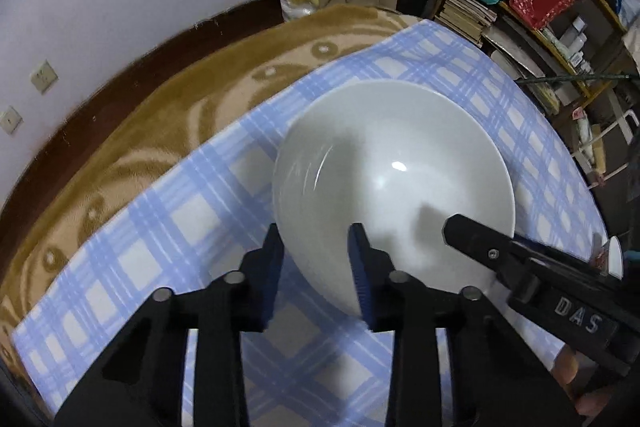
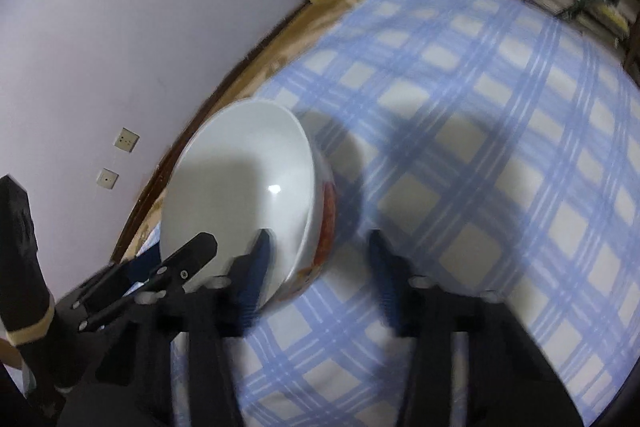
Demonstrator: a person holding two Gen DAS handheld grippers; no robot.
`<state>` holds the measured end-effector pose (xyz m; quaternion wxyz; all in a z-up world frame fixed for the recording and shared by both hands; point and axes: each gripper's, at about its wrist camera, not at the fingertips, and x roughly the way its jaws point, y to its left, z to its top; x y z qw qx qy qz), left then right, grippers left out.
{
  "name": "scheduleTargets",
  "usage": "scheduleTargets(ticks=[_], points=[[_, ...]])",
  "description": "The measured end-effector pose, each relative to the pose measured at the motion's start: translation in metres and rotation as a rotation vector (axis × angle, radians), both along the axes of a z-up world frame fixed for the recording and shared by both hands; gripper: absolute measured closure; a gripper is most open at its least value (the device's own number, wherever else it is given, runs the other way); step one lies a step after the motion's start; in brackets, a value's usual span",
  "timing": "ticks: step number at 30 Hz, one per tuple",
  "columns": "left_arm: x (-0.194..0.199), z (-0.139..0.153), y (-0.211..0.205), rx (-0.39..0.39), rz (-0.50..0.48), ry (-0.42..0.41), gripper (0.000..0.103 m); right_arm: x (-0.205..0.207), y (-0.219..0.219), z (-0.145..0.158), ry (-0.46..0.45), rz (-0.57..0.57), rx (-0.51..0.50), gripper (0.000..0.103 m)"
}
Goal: Organize plates and bowls
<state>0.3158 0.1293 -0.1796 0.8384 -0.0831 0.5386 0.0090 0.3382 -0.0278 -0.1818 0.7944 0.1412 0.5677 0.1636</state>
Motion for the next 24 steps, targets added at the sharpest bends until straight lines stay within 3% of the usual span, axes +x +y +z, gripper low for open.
scheduleTargets(ticks=[2, 7, 13, 19, 24], points=[[0.002, -0.001, 0.004, -0.027, 0.019, 0.032, 0.080, 0.001, -0.001, -0.006, 0.043, -0.009, 0.046, 0.074], [-0.007, 0.013, 0.003, -0.069, -0.003, 0.020, 0.082, -0.012, -0.004, -0.002, 0.038, -0.006, 0.013, 0.081], [-0.033, 0.037, -0.028, -0.003, -0.090, -0.014, 0.082, -0.045, -0.019, 0.024, -0.024, 0.021, -0.067, 0.081], [-0.060, 0.065, -0.080, 0.034, -0.196, -0.055, 0.082, -0.075, -0.071, 0.046, -0.049, -0.068, -0.044, 0.081], [-0.078, 0.079, -0.129, 0.041, -0.268, -0.076, 0.082, -0.103, -0.119, 0.061, -0.071, -0.101, -0.103, 0.081]])
